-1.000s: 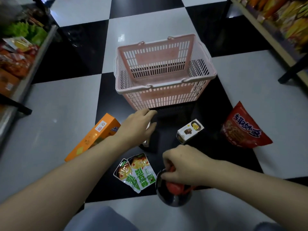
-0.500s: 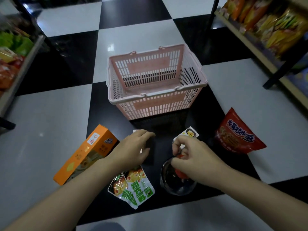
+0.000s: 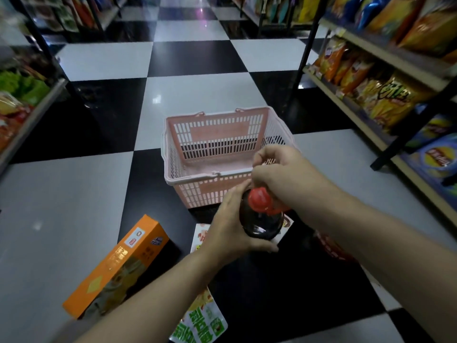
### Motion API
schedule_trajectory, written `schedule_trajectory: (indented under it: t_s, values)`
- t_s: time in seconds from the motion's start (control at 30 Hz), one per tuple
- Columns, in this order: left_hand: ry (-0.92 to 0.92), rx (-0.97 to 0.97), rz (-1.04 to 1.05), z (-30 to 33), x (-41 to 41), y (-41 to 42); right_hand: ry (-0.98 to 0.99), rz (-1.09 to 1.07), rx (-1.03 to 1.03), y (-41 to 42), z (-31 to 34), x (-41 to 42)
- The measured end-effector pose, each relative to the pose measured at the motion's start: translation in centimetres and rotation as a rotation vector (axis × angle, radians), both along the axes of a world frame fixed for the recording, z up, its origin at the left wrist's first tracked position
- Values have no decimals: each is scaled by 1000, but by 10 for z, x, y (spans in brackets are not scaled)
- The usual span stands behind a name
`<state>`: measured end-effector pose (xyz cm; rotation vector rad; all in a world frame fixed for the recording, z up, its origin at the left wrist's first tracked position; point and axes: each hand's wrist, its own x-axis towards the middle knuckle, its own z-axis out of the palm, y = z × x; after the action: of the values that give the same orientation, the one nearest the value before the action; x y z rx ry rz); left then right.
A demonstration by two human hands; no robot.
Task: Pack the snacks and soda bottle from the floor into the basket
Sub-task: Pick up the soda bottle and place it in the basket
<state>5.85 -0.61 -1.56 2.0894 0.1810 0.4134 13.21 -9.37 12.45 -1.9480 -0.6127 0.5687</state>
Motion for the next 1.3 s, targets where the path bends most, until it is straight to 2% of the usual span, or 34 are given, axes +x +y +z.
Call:
schedule_trajectory:
  t_s: [0.13,0.23,0.37,0.57,0.8,0.93,1.1,1.3]
  values:
    - [-72,77,122,17,7,11,-86,33,-12,11,18,2]
    - [-74,99,158,32,5,19,-258,130,-56,12,35,0]
    - [-53,145,173,58,10,35,-335,230,-62,14,54,1]
    - [-96,246,137,124,32,65,-448,170,83,40,103,21]
    - [-219,298,202,201,60,98,-730,213,219,75,168,43]
    - [-202,341,236,197,81,111,-795,221,208,90,165,64]
    - [-133,403,260,158,104,122,-762,232,143,100,124,93]
    - [-106,361,228,124,126,138,-823,204,134,119,93,112]
